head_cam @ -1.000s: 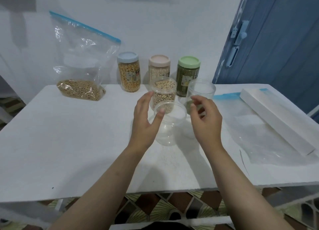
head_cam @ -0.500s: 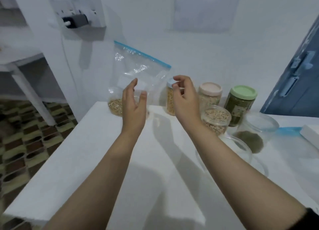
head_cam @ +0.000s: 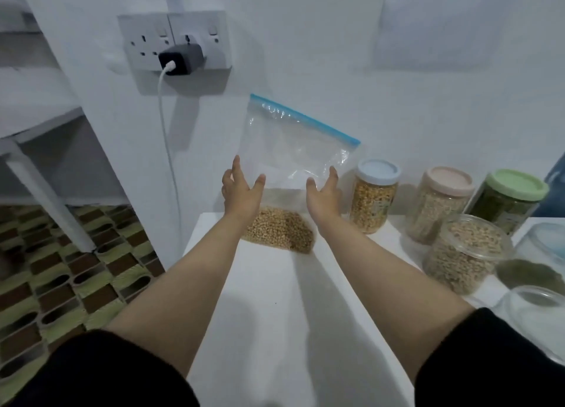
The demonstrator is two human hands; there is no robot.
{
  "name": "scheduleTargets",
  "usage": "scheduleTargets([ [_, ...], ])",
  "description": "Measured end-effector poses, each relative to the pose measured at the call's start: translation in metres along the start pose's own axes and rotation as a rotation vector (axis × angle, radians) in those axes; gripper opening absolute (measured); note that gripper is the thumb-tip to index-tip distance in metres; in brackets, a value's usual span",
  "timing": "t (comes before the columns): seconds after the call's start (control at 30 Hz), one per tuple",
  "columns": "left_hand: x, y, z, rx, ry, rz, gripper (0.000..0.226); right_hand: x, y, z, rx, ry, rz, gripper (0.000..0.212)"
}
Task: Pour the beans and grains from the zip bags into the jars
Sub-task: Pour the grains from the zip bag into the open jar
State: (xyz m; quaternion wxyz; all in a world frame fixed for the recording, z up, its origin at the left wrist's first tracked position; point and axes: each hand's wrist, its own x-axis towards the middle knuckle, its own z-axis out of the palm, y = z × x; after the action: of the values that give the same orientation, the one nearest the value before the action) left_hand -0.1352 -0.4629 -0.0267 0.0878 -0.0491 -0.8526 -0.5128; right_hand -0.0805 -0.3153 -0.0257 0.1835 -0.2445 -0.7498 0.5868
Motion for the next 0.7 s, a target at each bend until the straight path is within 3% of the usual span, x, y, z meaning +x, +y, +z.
scheduleTargets([
  [0.2, 0.032, -0.027, -0.006, -0.113, -0.100, 0.073, 0.071, 0.022, 0.004, 0.000, 0.012, 0.023, -0.028, 0.075],
  [0.43, 0.021, -0.025, -0.006, -0.119, 0.041, 0.299, 0.060, 0.009, -0.002, -0.003, 0.013, 0.007, -0.239, 0.078],
  [0.7, -0.034, -0.007, -0.030, -0.125, 0.131, 0.368, 0.062, -0.036, -0.009, -0.046, 0.209, -0.153, -0.238, 0.080],
])
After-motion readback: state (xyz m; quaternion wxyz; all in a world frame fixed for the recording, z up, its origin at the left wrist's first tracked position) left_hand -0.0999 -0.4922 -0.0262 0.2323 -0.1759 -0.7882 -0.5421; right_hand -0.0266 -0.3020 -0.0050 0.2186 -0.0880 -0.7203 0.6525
